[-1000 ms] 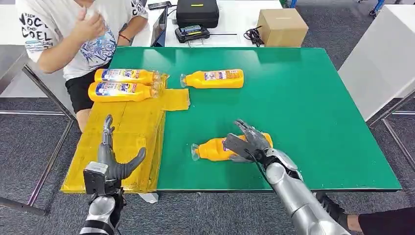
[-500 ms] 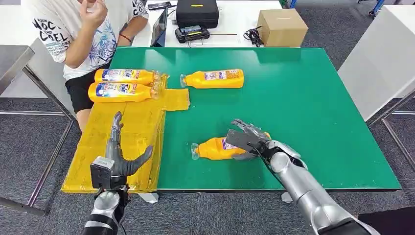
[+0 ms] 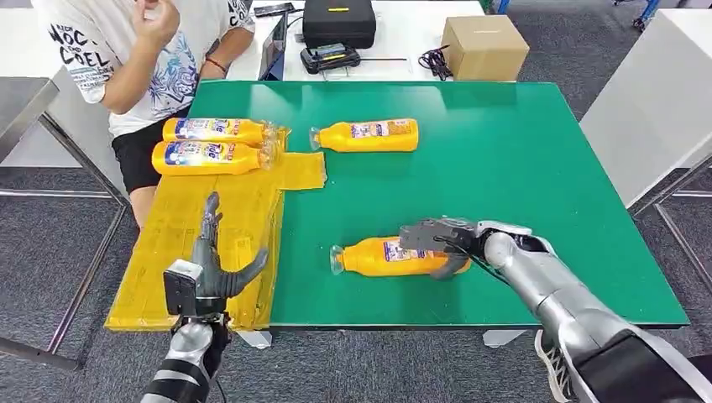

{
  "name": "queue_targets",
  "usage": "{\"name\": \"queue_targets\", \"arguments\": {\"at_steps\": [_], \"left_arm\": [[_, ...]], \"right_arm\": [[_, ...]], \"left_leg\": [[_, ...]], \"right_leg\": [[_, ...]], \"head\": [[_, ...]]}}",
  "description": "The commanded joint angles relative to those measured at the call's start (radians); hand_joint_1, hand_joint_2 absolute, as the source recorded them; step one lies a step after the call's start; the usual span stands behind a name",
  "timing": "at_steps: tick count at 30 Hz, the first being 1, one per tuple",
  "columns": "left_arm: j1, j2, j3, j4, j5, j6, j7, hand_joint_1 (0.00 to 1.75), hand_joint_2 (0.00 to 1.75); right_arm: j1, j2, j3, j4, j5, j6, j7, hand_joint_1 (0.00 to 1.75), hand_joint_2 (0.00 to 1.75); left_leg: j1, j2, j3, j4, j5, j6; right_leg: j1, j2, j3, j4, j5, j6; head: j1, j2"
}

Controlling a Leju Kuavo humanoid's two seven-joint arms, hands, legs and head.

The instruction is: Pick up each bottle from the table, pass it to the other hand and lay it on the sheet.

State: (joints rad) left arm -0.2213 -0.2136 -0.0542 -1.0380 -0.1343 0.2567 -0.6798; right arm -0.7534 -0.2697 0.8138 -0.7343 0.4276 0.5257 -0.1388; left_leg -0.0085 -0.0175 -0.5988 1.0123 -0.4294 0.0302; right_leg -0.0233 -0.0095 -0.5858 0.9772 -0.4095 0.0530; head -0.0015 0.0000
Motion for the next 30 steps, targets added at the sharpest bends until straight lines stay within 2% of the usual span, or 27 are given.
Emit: {"name": "queue_targets", "arguments": {"at_steps": [1,15,18,23,28,30], "left_arm": [[-0.045,-0.010,-0.006,0.092,0.022,-0.009,-0.018,0.00,1.75],[-0.044,-0.011,-0.006,0.091,0.023,-0.009,-0.018,0.00,1.75],[-0.048,-0.016,-0.003,0.101,0.031,-0.018,-0.018,0.00,1.75],[-0.051,-0.024,0.003,0.110,0.037,-0.027,-0.018,0.00,1.75],[-0.052,-0.027,0.004,0.115,0.036,-0.035,-0.017,0.00,1.75],[-0.053,-0.033,0.007,0.123,0.035,-0.040,-0.014,0.00,1.75]], "right_arm": [[-0.118,-0.050,0.264,0.026,-0.013,0.006,0.037,0.00,1.75],[-0.114,-0.047,0.275,0.027,-0.021,-0.002,0.041,0.00,1.75],[-0.122,-0.035,0.340,0.039,-0.014,-0.009,0.044,0.00,1.75],[-0.107,0.043,0.416,0.126,-0.009,-0.088,0.053,0.00,1.75],[-0.075,0.114,0.437,0.204,0.012,-0.145,0.052,0.00,1.75],[-0.048,0.174,0.442,0.264,0.046,-0.208,0.051,0.00,1.75]], "left_leg": [[0.000,0.001,0.000,0.000,0.000,-0.001],[0.001,0.001,0.000,0.001,-0.001,-0.002],[0.000,0.001,0.000,0.000,0.000,-0.001],[0.002,0.003,0.002,0.000,-0.001,-0.002],[0.002,0.003,0.002,-0.001,-0.001,-0.002],[0.001,0.002,0.003,-0.001,0.000,-0.002]], "right_leg": [[0.000,0.001,0.000,0.001,0.000,-0.002],[0.001,0.001,0.000,0.001,0.000,-0.002],[0.001,0.001,0.000,0.000,0.000,-0.002],[0.002,0.003,0.002,0.000,0.000,-0.003],[0.002,0.002,0.002,-0.001,0.000,-0.002],[0.002,0.002,0.002,-0.001,0.000,-0.002]], "head": [[0.000,0.000],[0.000,0.000],[0.000,0.000],[0.000,0.000],[0.000,0.000],[0.000,0.000]]}}
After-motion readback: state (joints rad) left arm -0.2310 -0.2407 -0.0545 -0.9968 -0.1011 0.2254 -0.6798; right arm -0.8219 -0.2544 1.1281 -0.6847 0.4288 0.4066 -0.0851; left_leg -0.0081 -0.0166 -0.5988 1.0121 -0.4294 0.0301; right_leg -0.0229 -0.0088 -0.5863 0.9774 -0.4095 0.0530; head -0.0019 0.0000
